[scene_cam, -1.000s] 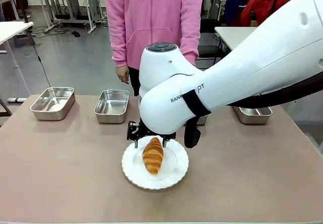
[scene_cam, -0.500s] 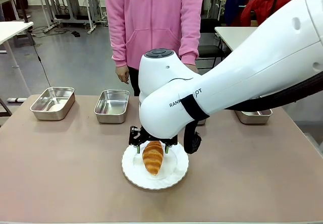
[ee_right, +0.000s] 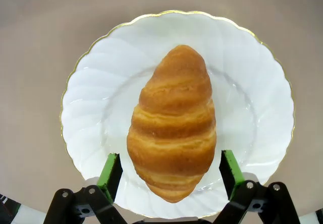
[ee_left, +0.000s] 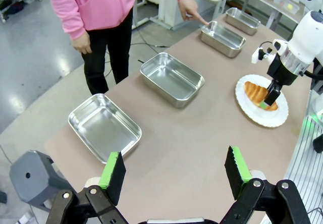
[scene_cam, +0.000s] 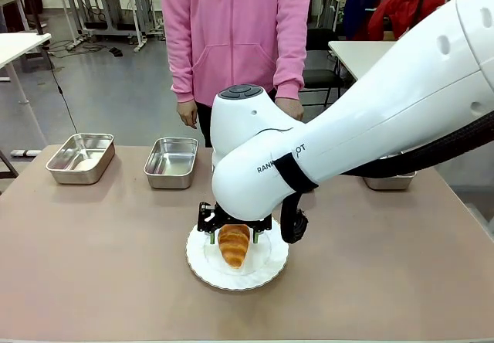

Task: Place the bread in the container.
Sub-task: Place the Butter Roll into the Airtight Container indicated by the human.

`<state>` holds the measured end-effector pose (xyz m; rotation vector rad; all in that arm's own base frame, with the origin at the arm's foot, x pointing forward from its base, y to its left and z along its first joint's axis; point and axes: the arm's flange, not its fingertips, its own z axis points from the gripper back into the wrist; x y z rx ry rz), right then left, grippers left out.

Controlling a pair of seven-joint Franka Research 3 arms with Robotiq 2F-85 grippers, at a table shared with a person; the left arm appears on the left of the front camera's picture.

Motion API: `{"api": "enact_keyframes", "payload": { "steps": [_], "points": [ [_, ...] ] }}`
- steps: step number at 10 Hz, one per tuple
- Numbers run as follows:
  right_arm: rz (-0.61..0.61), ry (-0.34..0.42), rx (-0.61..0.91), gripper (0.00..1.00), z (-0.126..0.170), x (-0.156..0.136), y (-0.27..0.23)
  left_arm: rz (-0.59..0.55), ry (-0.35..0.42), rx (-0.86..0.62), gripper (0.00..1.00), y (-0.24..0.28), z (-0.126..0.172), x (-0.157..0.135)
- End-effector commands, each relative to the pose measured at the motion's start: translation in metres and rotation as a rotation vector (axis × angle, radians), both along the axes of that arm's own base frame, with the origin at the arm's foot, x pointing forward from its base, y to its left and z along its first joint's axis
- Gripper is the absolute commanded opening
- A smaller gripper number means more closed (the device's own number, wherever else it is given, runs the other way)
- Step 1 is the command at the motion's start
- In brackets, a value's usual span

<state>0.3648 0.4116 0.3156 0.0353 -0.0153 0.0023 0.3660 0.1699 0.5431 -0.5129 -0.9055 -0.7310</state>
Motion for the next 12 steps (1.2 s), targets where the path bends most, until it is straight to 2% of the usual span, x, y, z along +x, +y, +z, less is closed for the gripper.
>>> {"api": "enact_keyframes", "payload": {
  "steps": [1,3,4,5,6,7,8,9,10,11,12],
  "points": [
    [-0.028,-0.013,-0.002,1.00,-0.005,-0.002,0.001,-0.005,-0.011,-0.010,1.00,-0.001,0.001,-0.001],
    [-0.021,-0.016,-0.008,1.00,-0.007,-0.001,0.005,-0.005,-0.011,-0.010,1.00,-0.001,0.001,-0.001],
    [-0.004,-0.020,0.007,0.80,-0.009,0.001,0.004,-0.005,-0.011,-0.010,1.00,-0.001,0.001,-0.001],
    [-0.002,-0.016,0.008,0.80,-0.013,0.005,0.003,-0.005,-0.011,-0.010,1.00,-0.001,0.001,-0.001],
    [-0.003,-0.016,0.009,0.60,-0.017,0.006,0.002,-0.005,-0.011,-0.010,1.00,-0.001,0.001,-0.001],
    [-0.014,-0.020,0.002,0.75,-0.018,0.007,0.002,-0.005,-0.011,-0.010,1.00,-0.001,0.001,-0.001],
    [-0.014,-0.033,-0.007,0.40,-0.018,0.008,0.001,-0.005,-0.011,-0.010,1.00,-0.001,0.001,-0.001],
    [-0.011,-0.033,-0.014,0.55,-0.019,0.008,0.000,-0.005,-0.011,-0.010,1.00,-0.001,0.001,-0.001],
    [-0.010,-0.052,-0.084,0.20,-0.019,0.006,0.002,-0.005,-0.011,-0.010,1.00,-0.001,0.001,-0.001],
    [-0.003,0.002,0.006,0.20,-0.010,0.004,0.000,-0.005,-0.011,-0.010,1.00,-0.001,0.001,-0.001],
    [-0.003,0.002,0.006,0.20,-0.010,0.004,0.000,-0.005,-0.011,-0.010,1.00,-0.001,0.001,-0.001]
  ]
}}
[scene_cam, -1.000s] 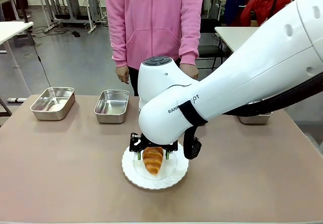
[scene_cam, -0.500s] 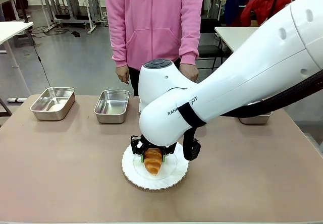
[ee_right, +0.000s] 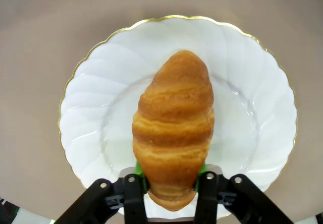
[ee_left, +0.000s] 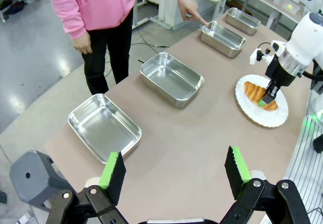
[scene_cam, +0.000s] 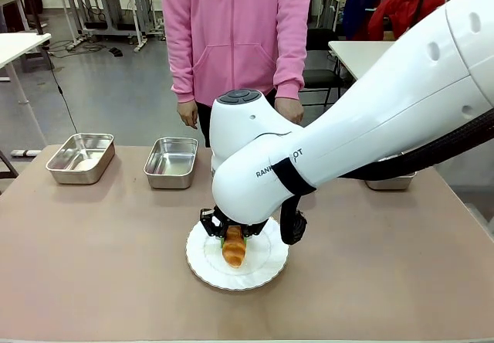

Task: Place the bread in the container.
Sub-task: Place the Butter Roll into the Airtight Container indicated by the human.

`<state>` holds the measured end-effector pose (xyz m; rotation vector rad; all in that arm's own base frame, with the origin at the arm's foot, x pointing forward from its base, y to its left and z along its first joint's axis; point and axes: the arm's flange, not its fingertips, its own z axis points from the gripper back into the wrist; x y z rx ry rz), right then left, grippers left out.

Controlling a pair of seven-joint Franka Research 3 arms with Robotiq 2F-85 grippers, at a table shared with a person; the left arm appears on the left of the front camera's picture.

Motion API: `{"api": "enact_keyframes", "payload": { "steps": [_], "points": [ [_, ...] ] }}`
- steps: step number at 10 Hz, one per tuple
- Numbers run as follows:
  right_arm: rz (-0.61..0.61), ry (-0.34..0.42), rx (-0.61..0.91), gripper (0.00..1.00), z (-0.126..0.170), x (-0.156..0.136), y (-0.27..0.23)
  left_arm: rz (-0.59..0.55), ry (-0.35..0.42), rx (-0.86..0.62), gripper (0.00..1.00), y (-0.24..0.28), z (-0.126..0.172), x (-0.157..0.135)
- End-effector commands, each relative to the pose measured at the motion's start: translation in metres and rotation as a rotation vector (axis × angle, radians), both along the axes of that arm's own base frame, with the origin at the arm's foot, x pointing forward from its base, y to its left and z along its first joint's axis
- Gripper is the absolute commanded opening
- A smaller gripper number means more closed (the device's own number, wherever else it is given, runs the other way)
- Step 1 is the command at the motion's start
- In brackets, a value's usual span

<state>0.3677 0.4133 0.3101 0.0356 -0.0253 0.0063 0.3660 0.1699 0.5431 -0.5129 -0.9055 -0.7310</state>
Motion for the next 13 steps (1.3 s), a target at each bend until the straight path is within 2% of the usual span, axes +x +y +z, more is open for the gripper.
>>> {"api": "enact_keyframes", "payload": {
  "steps": [1,2,3,4,7,9,11,13],
  "points": [
    [-0.007,0.012,0.005,0.20,-0.005,0.002,-0.002,-0.005,-0.011,-0.010,1.00,-0.001,0.001,-0.001],
    [-0.007,0.012,0.005,0.20,-0.005,0.002,-0.002,-0.005,-0.011,-0.010,1.00,-0.001,0.001,-0.001],
    [-0.001,-0.001,0.002,0.40,0.001,0.000,0.000,-0.005,-0.011,-0.010,1.00,-0.001,0.001,-0.001],
    [0.009,-0.044,-0.005,0.32,0.017,0.007,-0.012,-0.005,-0.011,-0.010,1.00,-0.001,0.001,-0.001],
    [0.008,-0.153,0.001,0.32,0.096,0.021,-0.047,-0.005,-0.011,-0.010,1.00,-0.001,0.001,-0.001],
    [0.015,-0.210,-0.017,0.32,0.137,0.038,-0.069,-0.005,-0.011,-0.010,1.00,-0.001,0.001,-0.001],
    [0.078,-0.222,-0.035,0.32,0.151,0.073,-0.091,-0.005,-0.011,-0.010,1.00,-0.001,0.001,-0.001],
    [0.095,-0.201,-0.031,0.32,0.145,0.106,-0.110,-0.005,-0.011,-0.010,1.00,-0.001,0.001,-0.001]
  ]
}}
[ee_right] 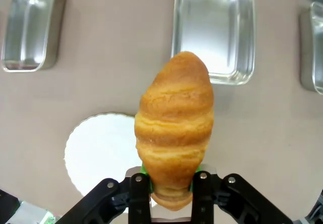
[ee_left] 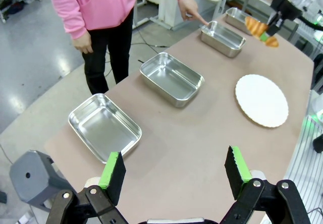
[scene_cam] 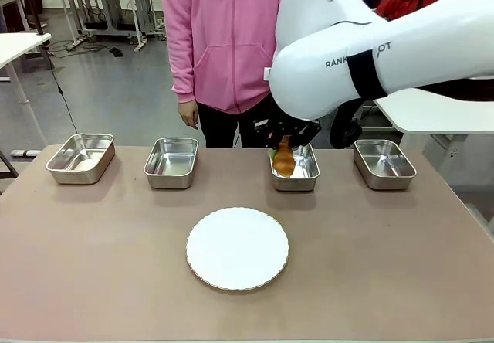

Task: Place the bread in the container.
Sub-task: Place the Butter Roll into the Airtight Container indicated by the human.

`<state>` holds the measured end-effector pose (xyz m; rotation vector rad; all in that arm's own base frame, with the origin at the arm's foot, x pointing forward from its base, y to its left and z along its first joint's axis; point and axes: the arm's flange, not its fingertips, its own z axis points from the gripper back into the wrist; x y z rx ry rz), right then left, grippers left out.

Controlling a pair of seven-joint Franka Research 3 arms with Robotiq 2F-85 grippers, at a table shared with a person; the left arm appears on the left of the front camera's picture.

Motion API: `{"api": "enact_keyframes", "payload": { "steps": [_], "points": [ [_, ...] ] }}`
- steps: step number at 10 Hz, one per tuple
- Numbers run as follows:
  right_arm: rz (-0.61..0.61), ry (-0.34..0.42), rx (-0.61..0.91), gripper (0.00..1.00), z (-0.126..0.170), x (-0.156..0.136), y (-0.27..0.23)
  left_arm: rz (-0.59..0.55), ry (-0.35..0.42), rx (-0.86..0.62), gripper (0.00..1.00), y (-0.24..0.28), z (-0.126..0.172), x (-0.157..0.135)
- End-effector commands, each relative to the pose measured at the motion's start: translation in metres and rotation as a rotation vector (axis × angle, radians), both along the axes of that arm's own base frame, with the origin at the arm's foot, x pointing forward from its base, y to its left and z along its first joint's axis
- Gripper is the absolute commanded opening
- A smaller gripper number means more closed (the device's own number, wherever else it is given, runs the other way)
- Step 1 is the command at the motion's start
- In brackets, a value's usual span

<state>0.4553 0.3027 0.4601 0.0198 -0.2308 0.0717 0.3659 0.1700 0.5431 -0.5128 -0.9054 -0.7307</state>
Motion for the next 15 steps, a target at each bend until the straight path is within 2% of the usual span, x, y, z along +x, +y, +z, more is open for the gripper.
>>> {"api": "enact_keyframes", "payload": {
  "steps": [1,6,9,12,13,15],
  "points": [
    [0.038,0.018,-0.001,0.32,-0.009,0.034,-0.010,-0.005,-0.011,-0.009,1.00,-0.002,0.001,-0.001],
    [0.076,0.062,0.022,0.32,-0.047,0.103,-0.042,-0.005,-0.011,-0.009,1.00,-0.002,0.001,-0.001],
    [0.059,0.056,0.043,0.32,-0.070,0.129,-0.050,-0.005,-0.011,-0.009,1.00,-0.002,0.001,-0.001],
    [0.052,0.046,0.020,0.32,-0.082,0.140,-0.052,-0.005,-0.011,-0.009,1.00,-0.002,0.001,-0.001],
    [0.058,-0.001,0.008,0.76,-0.082,0.142,-0.053,-0.005,-0.011,-0.009,1.00,-0.002,0.001,-0.001],
    [0.056,0.004,0.020,1.00,-0.080,0.143,-0.055,-0.005,-0.011,-0.009,1.00,-0.002,0.001,-0.001]
  ]
}}
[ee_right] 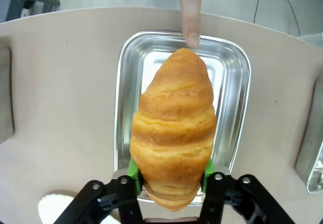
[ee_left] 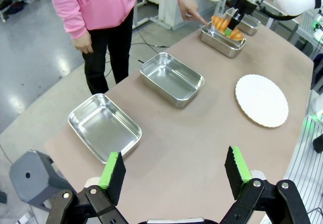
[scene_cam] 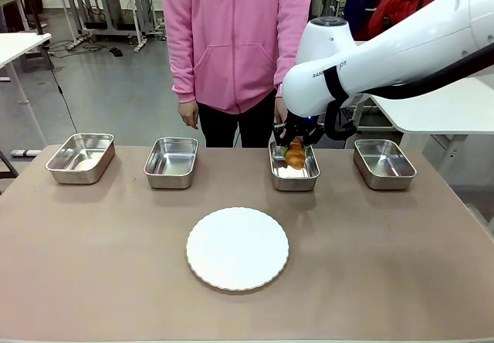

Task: Place the bread in the container.
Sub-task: Place the Butter Roll into the Airtight Container indicated by the human.

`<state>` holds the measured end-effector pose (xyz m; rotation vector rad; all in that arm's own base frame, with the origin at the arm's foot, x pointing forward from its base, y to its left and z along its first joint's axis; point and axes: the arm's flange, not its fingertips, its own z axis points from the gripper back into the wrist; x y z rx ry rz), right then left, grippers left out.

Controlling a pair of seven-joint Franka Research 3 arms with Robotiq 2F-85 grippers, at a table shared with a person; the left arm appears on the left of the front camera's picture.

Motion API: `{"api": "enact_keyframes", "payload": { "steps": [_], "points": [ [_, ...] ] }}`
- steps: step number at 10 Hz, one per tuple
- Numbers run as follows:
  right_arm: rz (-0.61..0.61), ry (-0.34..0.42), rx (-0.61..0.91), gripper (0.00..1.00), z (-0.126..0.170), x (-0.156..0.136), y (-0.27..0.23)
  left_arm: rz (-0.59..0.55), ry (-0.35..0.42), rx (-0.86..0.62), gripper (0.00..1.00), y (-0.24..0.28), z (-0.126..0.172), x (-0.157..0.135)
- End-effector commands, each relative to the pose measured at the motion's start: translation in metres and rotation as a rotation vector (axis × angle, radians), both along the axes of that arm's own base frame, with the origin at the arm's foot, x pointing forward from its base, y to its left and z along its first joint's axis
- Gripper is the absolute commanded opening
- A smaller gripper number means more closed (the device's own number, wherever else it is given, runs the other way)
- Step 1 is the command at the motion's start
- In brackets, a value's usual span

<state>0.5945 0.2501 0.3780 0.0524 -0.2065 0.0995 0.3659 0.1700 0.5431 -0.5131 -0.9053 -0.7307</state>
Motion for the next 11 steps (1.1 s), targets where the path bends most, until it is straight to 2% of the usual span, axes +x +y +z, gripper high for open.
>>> {"api": "enact_keyframes", "payload": {
  "steps": [1,5,6,7,8,11],
  "points": [
    [0.019,-0.017,-0.014,1.00,0.0019,0.0032,-0.0016,-0.005,-0.011,-0.009,1.00,-0.0016,0.0013,-0.0007],
    [0.008,-0.013,-0.023,1.00,0.0049,0.0045,-0.0005,-0.005,-0.011,-0.009,1.00,-0.0016,0.0013,-0.0007],
    [-0.045,-0.020,-0.044,1.00,0.0055,0.0072,-0.0022,-0.005,-0.011,-0.009,1.00,-0.0016,0.0013,-0.0007],
    [-0.107,0.057,-0.055,1.00,0.0079,0.0022,-0.0016,-0.005,-0.011,-0.009,1.00,-0.0016,0.0013,-0.0007],
    [-0.008,-0.003,-0.004,1.00,0.0010,0.0014,-0.0020,-0.005,-0.011,-0.009,1.00,-0.0016,0.0013,-0.0007],
    [-0.008,-0.003,-0.004,1.00,0.0010,0.0014,-0.0020,-0.005,-0.011,-0.009,1.00,-0.0016,0.0013,-0.0007]
  ]
}}
